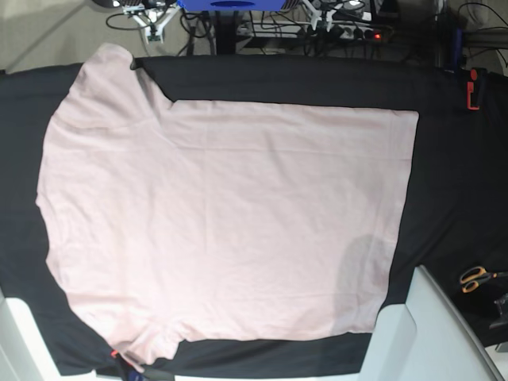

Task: Fold the T-shirt properly

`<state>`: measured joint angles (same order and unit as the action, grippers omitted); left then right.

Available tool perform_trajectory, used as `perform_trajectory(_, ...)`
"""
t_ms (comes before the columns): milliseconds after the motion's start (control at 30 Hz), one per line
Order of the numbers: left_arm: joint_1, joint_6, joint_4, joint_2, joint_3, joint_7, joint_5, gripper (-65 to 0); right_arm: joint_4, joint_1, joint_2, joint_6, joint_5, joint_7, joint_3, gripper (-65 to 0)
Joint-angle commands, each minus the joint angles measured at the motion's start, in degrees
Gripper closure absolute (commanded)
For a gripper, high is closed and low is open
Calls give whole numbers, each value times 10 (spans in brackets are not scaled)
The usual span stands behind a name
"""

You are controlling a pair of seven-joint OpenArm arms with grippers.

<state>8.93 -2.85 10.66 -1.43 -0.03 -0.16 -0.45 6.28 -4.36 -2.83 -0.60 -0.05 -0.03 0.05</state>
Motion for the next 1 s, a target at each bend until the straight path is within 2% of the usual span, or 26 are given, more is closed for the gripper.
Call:
perform_trajectory(0,5,3,1,-2,-1,1,0,0,0,-2,1,1,1,-1,2,-77)
perform_trajectory(400,12,3,3,-3,6,0,7,0,1,-11,1,1,0,2,0,-75)
perform_trajectory(467,12,3,3,-3,6,0,7,0,1,-12,1,1,1,9,1,-42)
perform_trajectory(500,12,3,3,-4,6,0,7,0,1,-13,2,1,1,17,1,-2)
perform_trajectory(667,26,1,7,-21,6,-1,2,0,1,-33,2,1,0,19,-1,0)
perform_trajectory(733,54,1,43,-28,6,-24,6,0,7,-51,2,2,-1,8,-1,0)
perform_trajectory(867,147,1,144,-52,7,-77,7,0,116,-124,2,2,0,-31,1,0)
perform_trajectory(967,209,1,220,-71,3,-83,1,0,258,-204,12,2,1,-96,2,0)
